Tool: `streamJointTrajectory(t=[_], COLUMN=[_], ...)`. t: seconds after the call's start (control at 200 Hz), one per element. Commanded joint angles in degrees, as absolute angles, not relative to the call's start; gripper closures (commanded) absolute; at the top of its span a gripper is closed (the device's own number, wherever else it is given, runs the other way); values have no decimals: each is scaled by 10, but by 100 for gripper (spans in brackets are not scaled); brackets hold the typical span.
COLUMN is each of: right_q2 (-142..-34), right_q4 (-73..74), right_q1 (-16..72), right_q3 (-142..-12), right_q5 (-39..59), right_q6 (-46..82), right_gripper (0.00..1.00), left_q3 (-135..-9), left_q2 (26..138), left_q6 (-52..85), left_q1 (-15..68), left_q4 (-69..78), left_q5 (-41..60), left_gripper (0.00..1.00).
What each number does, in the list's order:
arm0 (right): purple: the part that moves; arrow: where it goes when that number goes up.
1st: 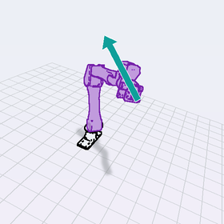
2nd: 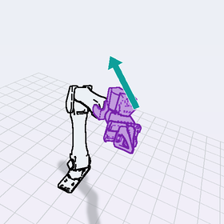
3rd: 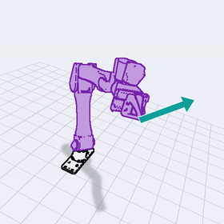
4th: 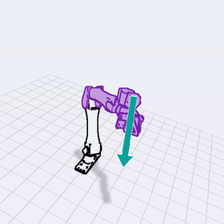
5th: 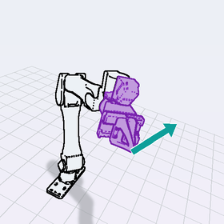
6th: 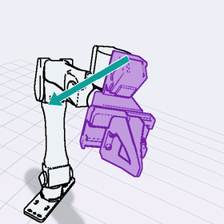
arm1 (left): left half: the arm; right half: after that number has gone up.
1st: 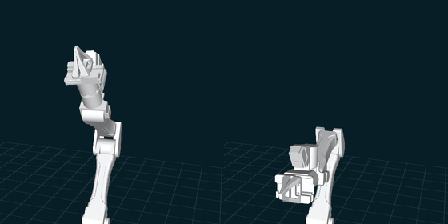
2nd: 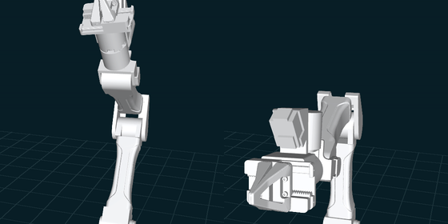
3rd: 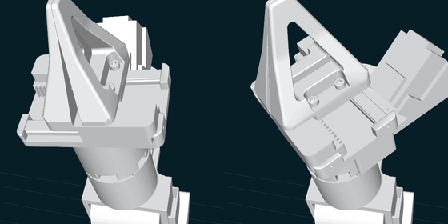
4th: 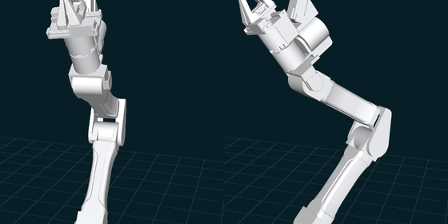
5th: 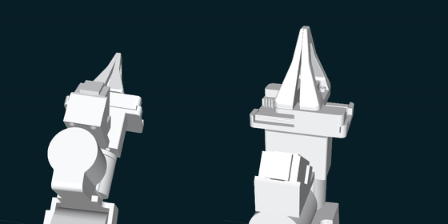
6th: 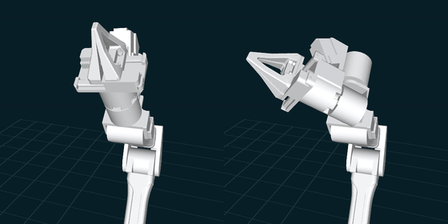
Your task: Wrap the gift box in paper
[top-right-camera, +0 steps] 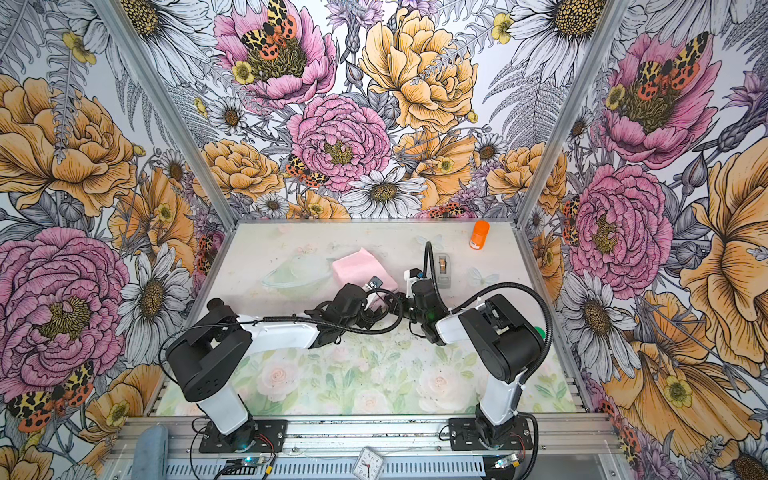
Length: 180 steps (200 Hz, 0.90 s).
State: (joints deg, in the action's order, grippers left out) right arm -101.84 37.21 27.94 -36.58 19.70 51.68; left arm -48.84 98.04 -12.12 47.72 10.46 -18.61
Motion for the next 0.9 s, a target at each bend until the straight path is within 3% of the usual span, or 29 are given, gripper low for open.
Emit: streamJointTrajectory(t=[0.0,0.295,0.896], right_q2=[-1024,-1023,-1012], right_q4=[398,390,383], right_q1=[284,283,282], right_q3=[-378,-380,-375], right_q5=[185,184,180], right_q6=[520,517,515], right_gripper=[98,99,100], left_q3=[-468,-349,-412], left_q2=[952,938,1026], left_q6=[-153,-181,-231], left_q1=[471,444,439], left_q4=[152,384,364], left_q5=[-165,-88,-140], left_gripper=[1,1,3])
